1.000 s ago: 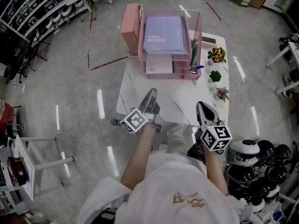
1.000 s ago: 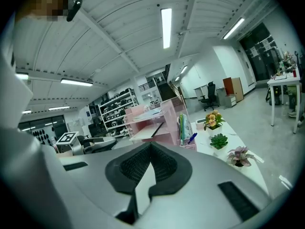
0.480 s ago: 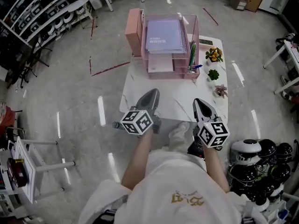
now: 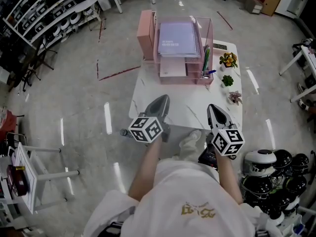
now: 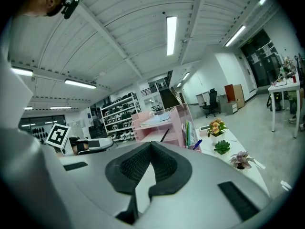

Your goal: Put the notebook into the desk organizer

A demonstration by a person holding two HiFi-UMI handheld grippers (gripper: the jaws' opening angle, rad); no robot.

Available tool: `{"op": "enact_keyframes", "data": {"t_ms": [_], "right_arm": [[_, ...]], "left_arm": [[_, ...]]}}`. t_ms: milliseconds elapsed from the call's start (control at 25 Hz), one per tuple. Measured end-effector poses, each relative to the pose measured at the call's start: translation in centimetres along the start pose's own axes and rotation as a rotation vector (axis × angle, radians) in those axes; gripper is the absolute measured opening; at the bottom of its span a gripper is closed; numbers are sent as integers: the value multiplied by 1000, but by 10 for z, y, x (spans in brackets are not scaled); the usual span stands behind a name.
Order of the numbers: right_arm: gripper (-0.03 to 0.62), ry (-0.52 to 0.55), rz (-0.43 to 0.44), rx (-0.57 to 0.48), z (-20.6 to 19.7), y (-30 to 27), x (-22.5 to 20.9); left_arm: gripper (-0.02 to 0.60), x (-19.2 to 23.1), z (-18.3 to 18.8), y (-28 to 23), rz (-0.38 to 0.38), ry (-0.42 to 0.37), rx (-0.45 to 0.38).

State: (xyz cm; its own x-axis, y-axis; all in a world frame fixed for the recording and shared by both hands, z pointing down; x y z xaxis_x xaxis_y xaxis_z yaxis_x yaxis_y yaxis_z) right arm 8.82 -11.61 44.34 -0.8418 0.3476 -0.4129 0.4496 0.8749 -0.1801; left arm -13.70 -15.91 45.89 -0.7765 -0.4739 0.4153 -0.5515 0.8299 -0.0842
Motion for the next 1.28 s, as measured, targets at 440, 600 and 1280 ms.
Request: {"op": "enact_keyframes", "data": {"t_ms": [440, 600, 1280], "right_arm": [[12, 8, 13, 15, -2, -4, 3], [12, 4, 11, 18, -2, -5, 3], [12, 5, 8, 20, -4, -7, 4]], "left_arm": [[17, 2, 0, -3, 0, -1, 7], [17, 5, 0, -2, 9, -2, 7], [17, 13, -1, -2, 36, -2, -1]]}}
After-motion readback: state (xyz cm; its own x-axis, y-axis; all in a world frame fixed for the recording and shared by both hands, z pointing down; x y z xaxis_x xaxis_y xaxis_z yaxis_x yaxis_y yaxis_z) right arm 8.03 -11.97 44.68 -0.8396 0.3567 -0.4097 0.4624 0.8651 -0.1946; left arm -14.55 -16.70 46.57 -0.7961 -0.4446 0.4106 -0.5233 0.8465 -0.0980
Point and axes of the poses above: the fingertips, and each gripper's own axes: y backward along the fingers, x to its left, z out of its top, the point moved 5 cm from there along y, backward along the fingers, and after that the axes turned 7 degrees about -y, right-handed, at the moved point
